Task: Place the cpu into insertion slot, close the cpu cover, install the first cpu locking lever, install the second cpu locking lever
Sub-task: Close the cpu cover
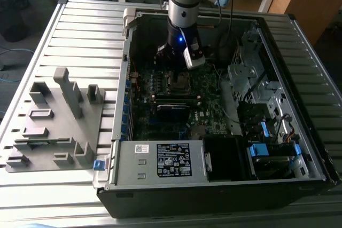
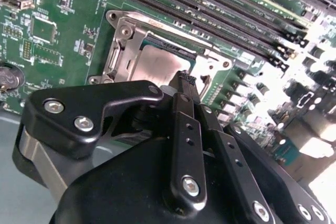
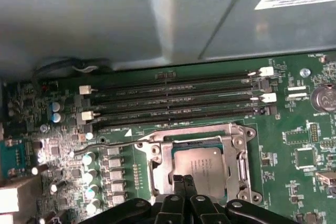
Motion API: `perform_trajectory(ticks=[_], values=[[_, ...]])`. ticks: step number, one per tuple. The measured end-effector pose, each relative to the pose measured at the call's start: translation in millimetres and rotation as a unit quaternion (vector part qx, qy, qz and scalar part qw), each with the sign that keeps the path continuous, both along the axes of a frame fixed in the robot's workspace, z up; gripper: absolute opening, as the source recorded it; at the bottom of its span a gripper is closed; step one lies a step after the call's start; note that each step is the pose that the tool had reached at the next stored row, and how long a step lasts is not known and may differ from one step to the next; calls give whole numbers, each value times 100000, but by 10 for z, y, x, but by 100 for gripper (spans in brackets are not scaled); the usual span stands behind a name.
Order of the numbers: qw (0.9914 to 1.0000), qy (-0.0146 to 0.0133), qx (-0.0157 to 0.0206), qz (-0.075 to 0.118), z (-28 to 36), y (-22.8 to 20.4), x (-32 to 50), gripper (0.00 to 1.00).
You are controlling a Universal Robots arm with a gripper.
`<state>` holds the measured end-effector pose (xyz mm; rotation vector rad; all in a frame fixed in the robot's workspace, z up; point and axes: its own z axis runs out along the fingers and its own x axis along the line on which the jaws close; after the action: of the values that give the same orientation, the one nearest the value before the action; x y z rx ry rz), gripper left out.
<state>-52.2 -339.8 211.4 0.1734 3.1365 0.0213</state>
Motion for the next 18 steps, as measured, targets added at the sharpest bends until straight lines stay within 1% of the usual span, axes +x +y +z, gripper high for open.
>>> perform_trajectory(ticks=[2,4,6,7,11,12,18], values=[[99991,-4,4,1375,-8,0,0,11],[99963,0,-2,2736,-15,0,-1,11],[99933,2,17,3653,-15,0,-1,11],[99930,-6,114,3739,-16,0,-2,11],[99916,-99,1305,3874,-16,0,-11,11],[99914,-107,1409,3891,-16,0,-12,11],[99904,-223,1450,4128,-24,-1,-92,11]])
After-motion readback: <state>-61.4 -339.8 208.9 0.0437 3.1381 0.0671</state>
